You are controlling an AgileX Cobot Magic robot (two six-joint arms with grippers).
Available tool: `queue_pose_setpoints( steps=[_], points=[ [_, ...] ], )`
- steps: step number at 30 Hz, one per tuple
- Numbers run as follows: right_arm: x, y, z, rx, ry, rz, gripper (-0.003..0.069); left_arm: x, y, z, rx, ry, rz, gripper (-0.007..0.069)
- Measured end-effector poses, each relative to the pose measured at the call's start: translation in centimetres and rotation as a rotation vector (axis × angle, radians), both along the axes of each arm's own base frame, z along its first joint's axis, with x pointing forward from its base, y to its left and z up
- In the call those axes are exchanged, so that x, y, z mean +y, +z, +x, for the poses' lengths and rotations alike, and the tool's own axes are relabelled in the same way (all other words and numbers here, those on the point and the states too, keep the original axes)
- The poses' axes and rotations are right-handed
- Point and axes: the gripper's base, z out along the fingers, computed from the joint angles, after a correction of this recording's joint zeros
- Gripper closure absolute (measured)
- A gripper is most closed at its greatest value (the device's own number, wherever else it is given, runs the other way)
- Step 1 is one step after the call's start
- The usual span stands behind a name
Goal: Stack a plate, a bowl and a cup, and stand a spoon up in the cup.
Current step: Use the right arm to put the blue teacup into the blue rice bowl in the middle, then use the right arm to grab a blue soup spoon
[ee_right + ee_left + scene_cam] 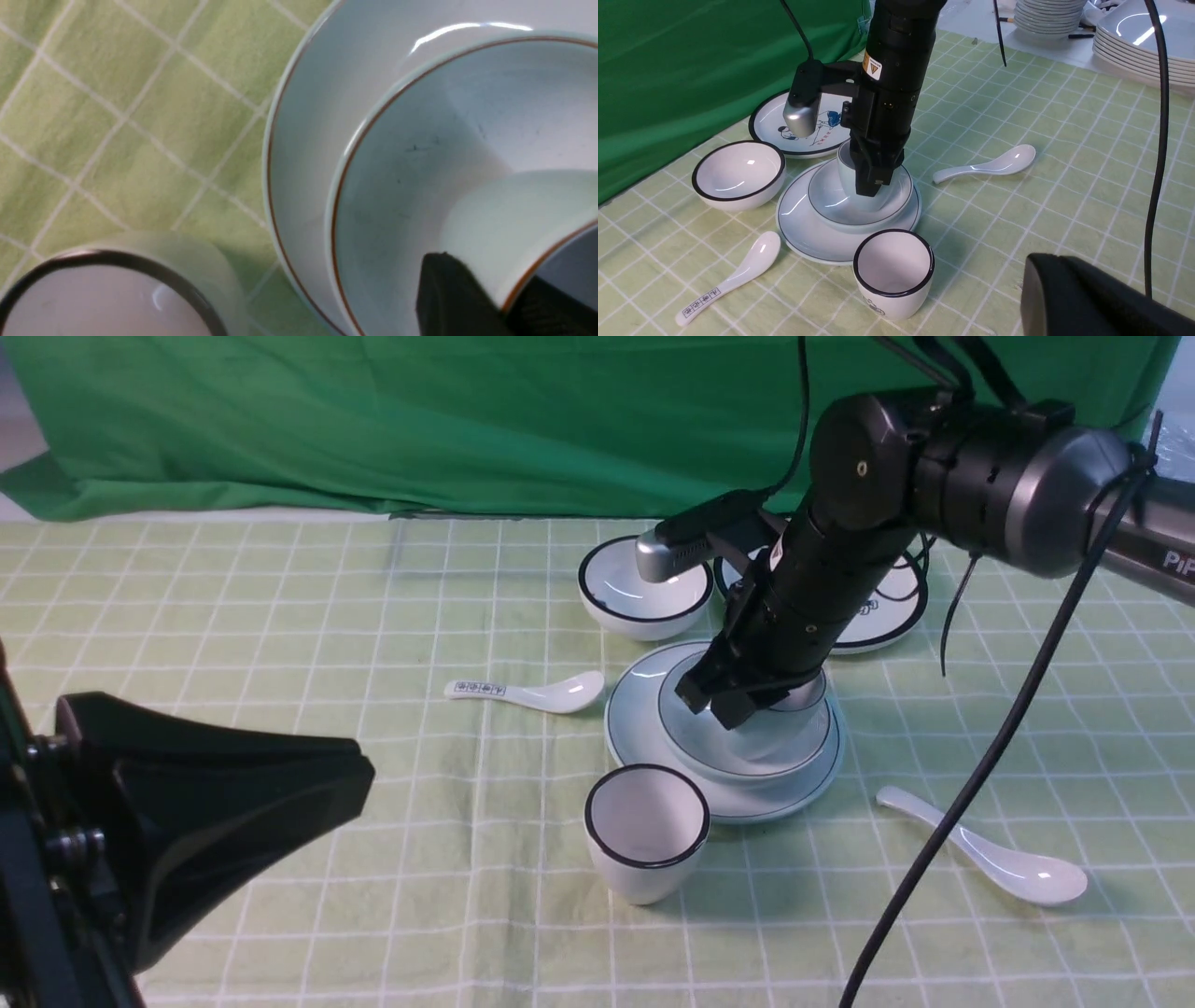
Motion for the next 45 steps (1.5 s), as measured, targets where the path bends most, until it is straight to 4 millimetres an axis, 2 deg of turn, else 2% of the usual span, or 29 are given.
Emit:
queue_pose_setpoints(
  steps=[3, 5, 6, 7, 8, 9, 10, 11, 12, 13, 15, 16, 18, 19, 20, 23, 24, 25, 27, 29, 30, 31, 34, 41, 45],
  points=[
    [0.1, -0.5, 0.3, -0.003, -0.009, 0.003, 0.055, 0.0, 0.0, 0.0, 0.0, 0.0, 0.0, 0.0624],
    [0.2, -0.9, 0.5, -0.009, -0.012, 0.006, 0.0497, 0.0, 0.0, 0.0, 0.0, 0.0, 0.0, 0.0624],
    [0.2, -0.9, 0.5, -0.008, -0.012, 0.005, 0.0497, 0.0, 0.0, 0.0, 0.0, 0.0, 0.0, 0.0624],
    [0.3, -1.2, 0.6, -0.006, -0.014, 0.005, 0.043, 0.0, 0.0, 0.0, 0.0, 0.0, 0.0, 0.0624],
    [0.3, -1.2, 0.6, -0.005, -0.014, 0.004, 0.0412, 0.0, 0.0, 0.0, 0.0, 0.0, 0.0, 0.0624],
    [0.3, -1.3, 0.6, -0.003, -0.013, 0.002, 0.0329, 0.0, 0.0, 0.0, 0.001, 0.0, 0.001, 0.0624],
    [0.3, -1.3, 0.6, -0.003, -0.013, 0.002, 0.032, 0.0, 0.0, 0.0, 0.001, 0.0, 0.001, 0.0624],
    [0.3, -1.1, 0.6, 0.003, -0.016, 0.001, 0.0258, 0.0, -0.1, 0.0, 0.005, -0.002, 0.005, 0.0624],
    [0.3, -1.0, 0.6, 0.003, -0.018, 0.002, 0.0241, 0.0, -0.1, 0.0, 0.007, -0.002, 0.007, 0.0624],
    [0.3, -0.2, 0.6, 0.003, -0.022, 0.006, 0.0173, 0.0, -0.1, -0.1, 0.011, -0.003, 0.011, 0.0624],
    [0.3, 0.7, 0.5, 0.0, -0.021, 0.009, 0.0144, 0.0, -0.2, -0.1, 0.014, -0.004, 0.014, 0.0624],
    [0.2, 2.2, 0.3, -0.008, -0.019, 0.015, 0.012, 0.0, -0.2, -0.1, 0.019, -0.006, 0.019, 0.0624],
    [-0.1, 4.9, -0.3, -0.032, -0.01, 0.026, 0.0116, 0.0, -0.2, -0.1, 0.02, -0.006, 0.021, 0.0624],
    [-0.6, 7.1, -1.1, -0.057, 0.001, 0.025, 0.013, 0.0, -0.3, -0.1, 0.021, -0.006, 0.022, 0.0624],
    [-1.2, 8.5, -1.8, -0.072, 0.017, 0.005, 0.0151, 0.0, -0.3, -0.1, 0.022, -0.007, 0.022, 0.0624],
    [-3.9, 10.5, -3.8, -0.076, 0.027, -0.101, 0.022, 0.0, -0.3, -0.1, 0.022, -0.007, 0.024, 0.0624],
    [-5.1, 10.3, -4.3, -0.067, 0.017, -0.125, 0.0236, 0.0, -0.3, -0.1, 0.022, -0.007, 0.024, 0.0624],
    [-6.3, 9.8, -4.6, -0.045, -0.002, -0.142, 0.0244, 0.0, -0.3, -0.1, 0.022, -0.007, 0.024, 0.0624],
    [-8.5, 7.6, -5.5, 0.032, -0.016, -0.181, 0.0249, 0.0, -0.3, -0.1, 0.022, -0.007, 0.024, 0.0624],
    [-10.7, 4.0, -6.0, 0.104, -0.015, -0.196, 0.0244, 0.0, -0.3, -0.1, 0.022, -0.007, 0.024, 0.0624],
    [-11.3, 2.5, -6.0, 0.102, -0.011, -0.184, 0.0239, 0.0, -0.3, -0.1, 0.024, -0.008, 0.022, 0.0624],
    [-12.2, 0.2, -6.1, 0.113, -0.009, -0.168, 0.0226, 0.0, -0.3, -0.1, 0.025, -0.008, 0.021, 0.0624],
    [-12.4, -2.9, -5.7, 0.076, 0.021, -0.132, 0.02, 0.0, -0.3, -0.1, 0.025, -0.008, 0.021, 0.0624],
    [-12.0, -6.6, -3.4, -0.016, 0.063, -0.121, 0.0194, 0.0, -0.2, -0.1, 0.024, -0.008, 0.016, 0.0624],
    [-12.2, -7.3, -3.0, -0.018, 0.054, -0.115, 0.0193, 0.0, -0.3, -0.1, 0.029, -0.009, 0.02, 0.0624]
  ],
)
